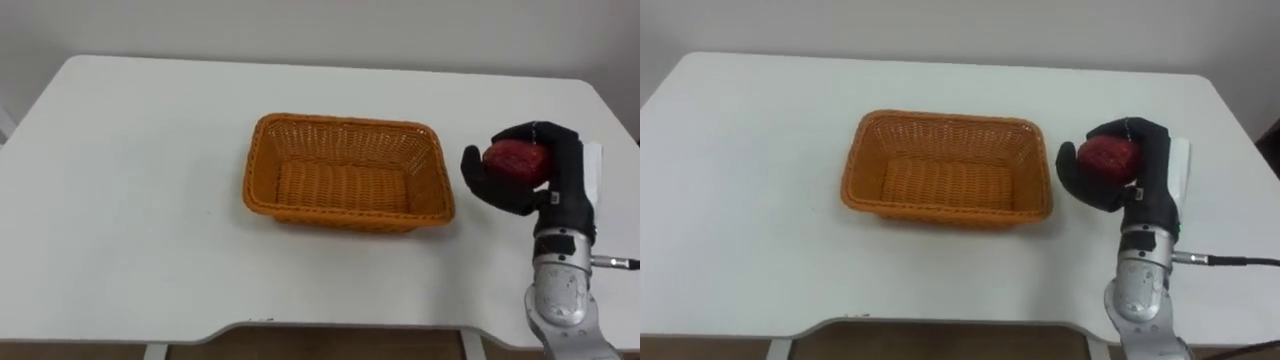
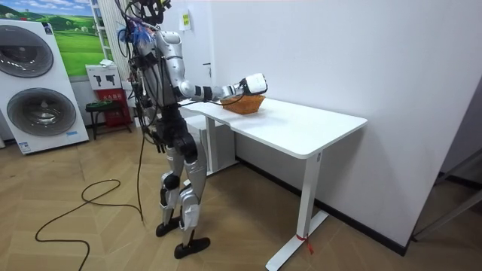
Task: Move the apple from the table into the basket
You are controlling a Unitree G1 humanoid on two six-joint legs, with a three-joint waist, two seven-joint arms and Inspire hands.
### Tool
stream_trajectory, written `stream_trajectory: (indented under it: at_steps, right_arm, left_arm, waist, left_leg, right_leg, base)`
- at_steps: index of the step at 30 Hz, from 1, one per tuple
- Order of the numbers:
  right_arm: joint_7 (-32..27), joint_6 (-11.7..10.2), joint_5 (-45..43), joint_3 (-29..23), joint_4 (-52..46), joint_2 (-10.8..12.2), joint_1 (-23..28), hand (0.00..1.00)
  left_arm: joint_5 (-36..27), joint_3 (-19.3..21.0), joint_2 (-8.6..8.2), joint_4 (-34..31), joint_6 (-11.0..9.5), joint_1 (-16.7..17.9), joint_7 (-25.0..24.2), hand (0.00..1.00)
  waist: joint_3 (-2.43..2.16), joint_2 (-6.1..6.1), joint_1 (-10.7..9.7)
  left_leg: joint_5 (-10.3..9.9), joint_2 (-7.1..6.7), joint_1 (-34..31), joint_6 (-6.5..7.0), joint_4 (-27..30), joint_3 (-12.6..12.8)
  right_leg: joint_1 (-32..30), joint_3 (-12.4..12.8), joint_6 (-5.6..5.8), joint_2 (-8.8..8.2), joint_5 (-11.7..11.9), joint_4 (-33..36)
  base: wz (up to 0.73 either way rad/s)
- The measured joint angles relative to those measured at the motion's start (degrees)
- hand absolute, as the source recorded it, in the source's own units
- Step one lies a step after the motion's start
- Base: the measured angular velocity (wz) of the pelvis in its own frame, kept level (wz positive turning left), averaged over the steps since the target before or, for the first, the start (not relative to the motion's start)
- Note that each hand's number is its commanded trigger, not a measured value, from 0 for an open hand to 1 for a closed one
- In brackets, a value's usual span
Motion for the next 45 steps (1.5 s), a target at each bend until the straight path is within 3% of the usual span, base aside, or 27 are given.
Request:
stream_trajectory:
  at_steps: [3, 8, 18, 19, 20, 21, 24, 26, 28, 34, 45]
  right_arm:
    - [0.0, 0.0, -0.1, 0.3, 0.1, 0.0, -1.8, 1.00]
    - [0.3, 0.0, -1.9, 1.2, 0.1, -0.1, -5.5, 1.00]
    - [2.9, 1.1, -1.5, 2.2, 1.4, -0.3, -7.5, 1.00]
    - [3.0, 1.3, -1.3, 2.2, 2.8, -0.3, -8.5, 0.65]
    - [3.2, 1.7, -1.2, 2.2, 4.3, -0.4, -9.5, 0.38]
    - [3.3, 1.9, -1.2, 2.2, 5.0, -0.4, -10.0, 0.00]
    - [4.9, 2.6, -0.5, 2.6, 7.4, -1.1, -11.3, 0.00]
    - [5.6, 4.0, 0.2, 2.8, 9.0, -1.5, -11.7, 0.00]
    - [6.6, 5.2, 0.8, 3.5, 9.4, -1.7, -11.7, 0.00]
    - [9.8, 7.1, 0.7, 4.5, 9.5, -2.3, -11.8, 0.00]
    - [10.0, 7.5, 0.8, 4.5, 9.8, -2.3, -11.8, 0.00]
  left_arm:
    - [0.1, 0.0, -0.03, 0.1, 0.1, -0.4, 0.1, 0.00]
    - [0.1, -0.1, -0.08, 0.1, 0.2, -0.3, 0.0, 0.00]
    - [4.1, -0.1, -0.15, -1.3, 1.4, -0.6, -3.4, 0.00]
    - [4.9, -0.1, -0.30, -1.6, 1.8, -0.5, -3.5, 0.00]
    - [5.9, -0.1, -0.37, -2.1, 2.2, -0.6, -3.6, 0.00]
    - [6.3, -0.1, -0.37, -2.4, 2.3, -0.6, -3.7, 0.00]
    - [6.2, -0.1, -0.43, -3.4, 2.5, -0.5, -3.7, 0.00]
    - [6.2, -0.1, -0.40, -3.7, 3.1, -0.5, -3.6, 0.00]
    - [6.1, -0.1, -0.40, -3.8, 3.6, -0.6, -3.4, 0.00]
    - [6.2, -0.1, -0.38, -4.9, 4.5, -0.5, -3.5, 0.00]
    - [5.7, -0.2, -0.35, -5.1, 4.9, -0.7, -3.5, 0.00]
  waist:
    - [0.12, 0.15, 1.2]
    - [0.77, 0.95, 2.0]
    - [0.81, 1.39, 3.0]
    - [0.77, 1.43, 3.0]
    - [0.72, 1.49, 3.1]
    - [0.67, 1.47, 3.1]
    - [0.29, 1.39, 3.4]
    - [-0.21, 1.06, 3.7]
    - [-0.41, 0.67, 3.8]
    - [0.18, -0.27, 4.3]
    - [0.48, 0.01, 4.3]
  left_leg:
    - [0.0, -0.06, 0.2, 0.01, 0.1, -0.3]
    - [0.1, -0.20, 0.3, 0.12, 0.1, -1.0]
    - [0.1, -0.37, -1.1, 0.12, 1.6, -3.2]
    - [0.1, -0.39, -1.1, 0.12, 1.6, -3.2]
    - [0.1, -0.39, -1.3, 0.11, 1.7, -3.3]
    - [0.1, -0.38, -1.4, 0.10, 1.8, -3.3]
    - [0.1, -0.36, -1.7, 0.04, 1.9, -3.6]
    - [0.2, -0.37, -1.6, 0.01, 2.0, -3.9]
    - [0.2, -0.36, -1.6, 0.00, 2.0, -4.0]
    - [0.2, -0.38, -1.6, 0.02, 2.0, -4.1]
    - [0.2, -0.43, -1.9, 0.02, 2.0, -4.5]
  right_leg:
    - [0.3, -0.4, 0.00, -0.08, 0.0, 0.0]
    - [0.8, -0.9, 0.01, -0.26, 0.0, -0.1]
    - [1.0, -2.7, 0.01, -0.52, 0.0, -0.1]
    - [1.0, -2.8, 0.01, -0.53, 0.0, -0.1]
    - [1.0, -3.1, 0.01, -0.55, 0.0, -0.1]
    - [0.9, -3.2, 0.01, -0.55, 0.0, -0.1]
    - [0.8, -3.3, 0.01, -0.54, 0.0, 0.0]
    - [1.0, -3.7, 0.01, -0.57, 0.0, 0.0]
    - [1.0, -3.8, 0.01, -0.58, 0.0, 0.0]
    - [1.1, -3.9, 0.01, -0.66, 0.0, 0.0]
    - [1.0, -4.0, 0.01, -0.62, 0.0, 0.0]
  base:
    - [0.06]
    - [0.06]
    - [0.11]
    - [0.00]
    - [0.03]
    - [0.06]
    - [0.04]
    - [0.07]
    - [0.03]
    - [0.00]
    - [0.00]
